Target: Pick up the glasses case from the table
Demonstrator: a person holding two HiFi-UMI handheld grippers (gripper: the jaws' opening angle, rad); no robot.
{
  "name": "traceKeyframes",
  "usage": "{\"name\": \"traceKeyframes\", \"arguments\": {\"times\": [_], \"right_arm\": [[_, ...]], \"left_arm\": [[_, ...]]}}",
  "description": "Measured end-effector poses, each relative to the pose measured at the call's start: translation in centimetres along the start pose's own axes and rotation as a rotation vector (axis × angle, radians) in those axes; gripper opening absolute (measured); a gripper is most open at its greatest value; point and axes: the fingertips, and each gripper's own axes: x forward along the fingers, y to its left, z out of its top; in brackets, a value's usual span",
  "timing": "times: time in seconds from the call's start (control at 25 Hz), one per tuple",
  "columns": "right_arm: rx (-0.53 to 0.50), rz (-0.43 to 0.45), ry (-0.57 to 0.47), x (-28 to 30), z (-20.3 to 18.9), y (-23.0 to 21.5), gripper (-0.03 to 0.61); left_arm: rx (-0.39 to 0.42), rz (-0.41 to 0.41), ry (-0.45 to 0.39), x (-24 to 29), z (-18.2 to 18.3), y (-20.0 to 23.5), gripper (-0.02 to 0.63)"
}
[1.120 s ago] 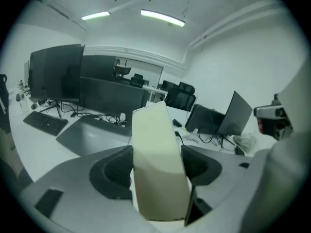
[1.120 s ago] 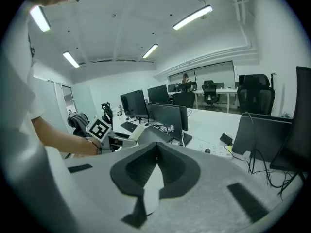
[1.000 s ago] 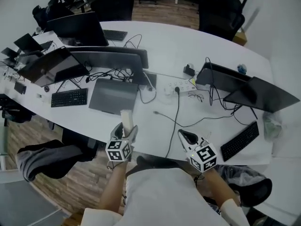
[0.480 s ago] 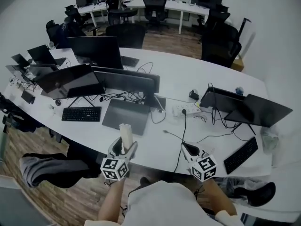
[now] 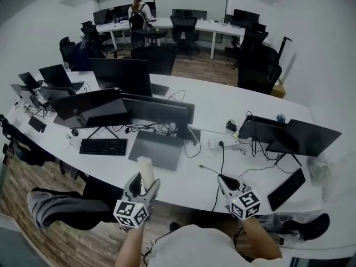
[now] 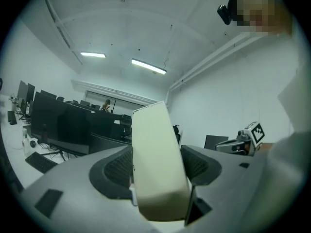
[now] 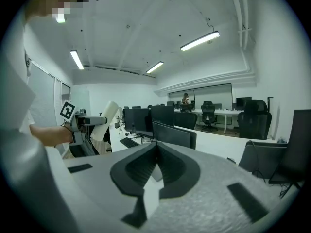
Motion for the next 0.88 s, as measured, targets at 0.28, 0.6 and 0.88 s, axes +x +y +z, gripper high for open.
{"name": "traceKeyframes", "arguments": {"times": [0.28,0.6,0.88], "right_arm": [[-0.029,-0.009,-0.064,-0.7,3.2,1.1,-0.005],[-0.062,-0.001,-0.129,-1.4,5.8,0.1,-0.005],[-0.083,0.000,-0.165,-1.9,6.9,-2.0,-0.005]], "left_arm": [[0.028,0.004,-0.065,-2.7,3.4,0.5,0.307],[0.058,0.060,-0.126,-4.7,6.4,0.1,0.307],[0.062,0.110,-0.143,-5.1,7.3,-0.6,0.307]]}}
